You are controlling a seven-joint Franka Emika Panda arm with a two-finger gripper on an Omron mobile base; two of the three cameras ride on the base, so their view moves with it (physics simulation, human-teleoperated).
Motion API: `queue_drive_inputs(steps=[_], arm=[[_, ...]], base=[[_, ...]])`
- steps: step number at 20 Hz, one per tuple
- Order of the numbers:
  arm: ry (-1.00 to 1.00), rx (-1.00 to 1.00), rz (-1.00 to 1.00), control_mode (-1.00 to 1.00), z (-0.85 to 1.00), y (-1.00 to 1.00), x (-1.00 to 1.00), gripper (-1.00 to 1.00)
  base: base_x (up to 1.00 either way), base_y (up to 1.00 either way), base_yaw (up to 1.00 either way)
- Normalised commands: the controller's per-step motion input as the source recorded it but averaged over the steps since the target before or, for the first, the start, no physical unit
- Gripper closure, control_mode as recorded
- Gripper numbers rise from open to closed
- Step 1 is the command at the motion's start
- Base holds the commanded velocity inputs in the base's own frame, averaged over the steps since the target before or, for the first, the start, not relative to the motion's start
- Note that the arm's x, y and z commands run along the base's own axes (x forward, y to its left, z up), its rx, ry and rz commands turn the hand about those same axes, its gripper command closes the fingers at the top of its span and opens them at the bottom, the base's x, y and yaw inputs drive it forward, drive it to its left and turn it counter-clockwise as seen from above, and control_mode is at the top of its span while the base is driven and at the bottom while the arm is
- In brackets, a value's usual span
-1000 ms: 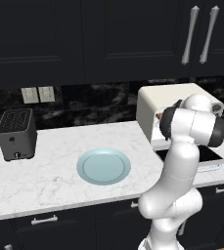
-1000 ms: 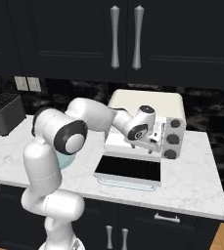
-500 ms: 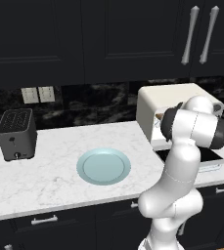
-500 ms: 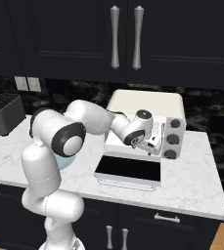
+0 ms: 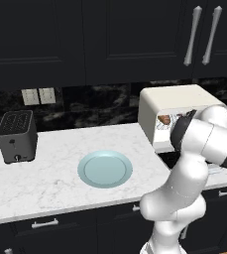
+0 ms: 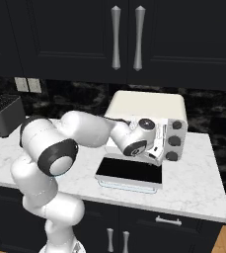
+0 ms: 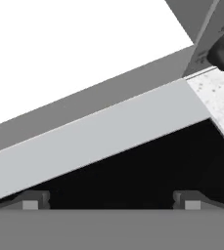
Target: Pick up the kebab skewer and baguette bread, and place them inside the toaster oven. Close the toaster oven door and start by setting the timer.
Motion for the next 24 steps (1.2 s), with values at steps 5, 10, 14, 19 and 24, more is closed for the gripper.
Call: queue_drive_inputs(steps=[5, 10, 14, 19, 24], arm=[[0.00, 0.00, 0.00, -1.00, 0.28, 0.09, -0.81, -1.00], [0.00, 0.00, 0.04, -1.00, 0.02, 0.28, -0.99, -1.00], [0.11, 0.00, 0.04, -1.00, -0.01, 0.32, -0.68, -1.00], [0.13, 0.00, 0.08, -1.00, 0.00, 0.30, -0.66, -1.00], [0.18, 0.00, 0.04, -1.00, -0.03, 0.12, -0.15, -1.00]], base=[[0.00, 0.00, 0.00], [0.00, 0.00, 0.00], [0.00, 0.00, 0.00], [0.00, 0.00, 0.00], [0.00, 0.00, 0.00]])
